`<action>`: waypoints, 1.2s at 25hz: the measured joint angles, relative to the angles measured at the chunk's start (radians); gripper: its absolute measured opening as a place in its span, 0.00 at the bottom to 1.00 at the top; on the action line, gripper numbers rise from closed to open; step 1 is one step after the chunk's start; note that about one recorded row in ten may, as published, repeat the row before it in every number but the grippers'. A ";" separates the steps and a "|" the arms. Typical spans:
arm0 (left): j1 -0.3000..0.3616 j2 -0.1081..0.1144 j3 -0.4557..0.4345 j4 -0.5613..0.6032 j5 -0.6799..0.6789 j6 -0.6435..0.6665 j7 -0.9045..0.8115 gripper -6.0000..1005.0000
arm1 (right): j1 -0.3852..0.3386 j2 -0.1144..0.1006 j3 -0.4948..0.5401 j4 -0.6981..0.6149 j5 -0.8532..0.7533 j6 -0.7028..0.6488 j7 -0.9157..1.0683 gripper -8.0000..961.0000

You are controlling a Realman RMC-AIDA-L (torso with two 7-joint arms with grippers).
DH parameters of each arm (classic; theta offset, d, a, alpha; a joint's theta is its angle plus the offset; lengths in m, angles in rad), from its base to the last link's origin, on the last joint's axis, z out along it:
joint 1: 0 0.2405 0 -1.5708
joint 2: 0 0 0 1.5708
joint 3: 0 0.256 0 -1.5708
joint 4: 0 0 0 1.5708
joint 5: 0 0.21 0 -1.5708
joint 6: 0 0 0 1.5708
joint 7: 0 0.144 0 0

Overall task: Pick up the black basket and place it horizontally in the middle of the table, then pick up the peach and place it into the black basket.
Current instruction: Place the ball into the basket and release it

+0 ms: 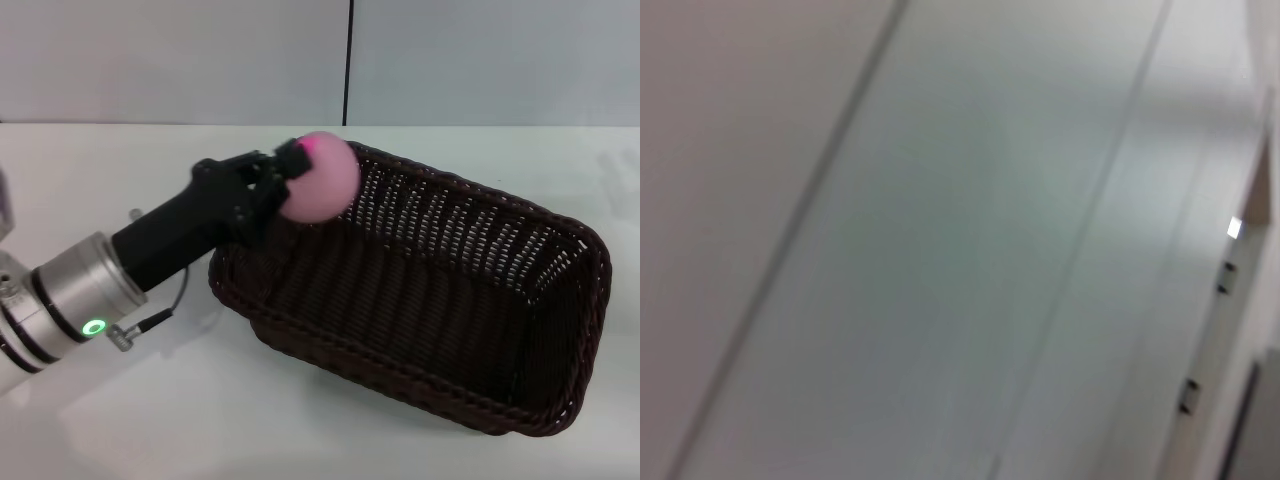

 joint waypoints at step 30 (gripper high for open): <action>-0.010 0.004 0.056 0.022 -0.008 -0.212 0.053 0.04 | 0.016 0.000 -0.002 0.035 -0.005 0.006 0.000 0.40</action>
